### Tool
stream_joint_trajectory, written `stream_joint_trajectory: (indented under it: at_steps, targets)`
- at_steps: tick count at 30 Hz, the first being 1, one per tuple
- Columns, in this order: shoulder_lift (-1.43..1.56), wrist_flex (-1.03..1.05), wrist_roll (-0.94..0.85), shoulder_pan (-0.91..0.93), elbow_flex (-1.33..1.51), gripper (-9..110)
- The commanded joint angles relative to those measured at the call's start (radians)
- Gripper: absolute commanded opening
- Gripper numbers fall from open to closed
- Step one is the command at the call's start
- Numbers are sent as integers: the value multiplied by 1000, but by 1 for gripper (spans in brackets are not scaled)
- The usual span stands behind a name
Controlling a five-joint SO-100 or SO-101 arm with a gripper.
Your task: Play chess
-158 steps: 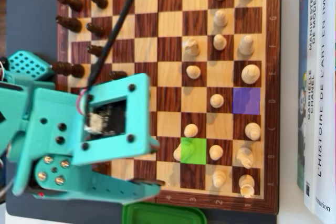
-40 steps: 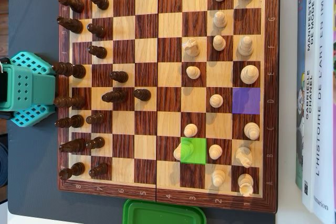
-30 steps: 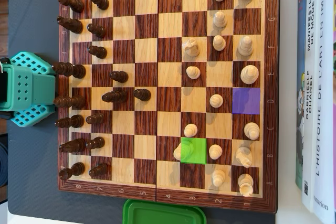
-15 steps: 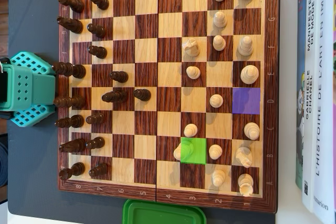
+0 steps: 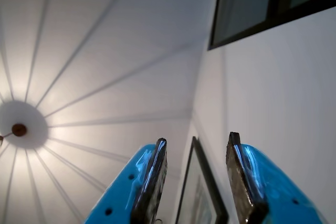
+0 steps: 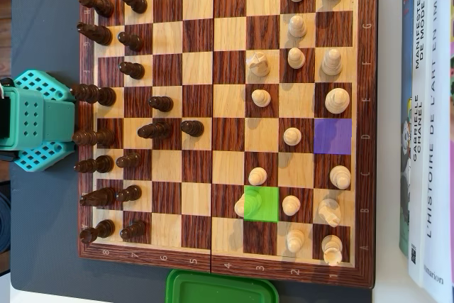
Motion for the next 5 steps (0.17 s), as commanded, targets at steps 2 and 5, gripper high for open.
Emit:
stream_joint_trajectory:
  at_steps: [2, 5]
  targets:
    - [-8, -2, 6, 3, 20, 17]
    - [-8, -2, 6, 3, 20, 17]
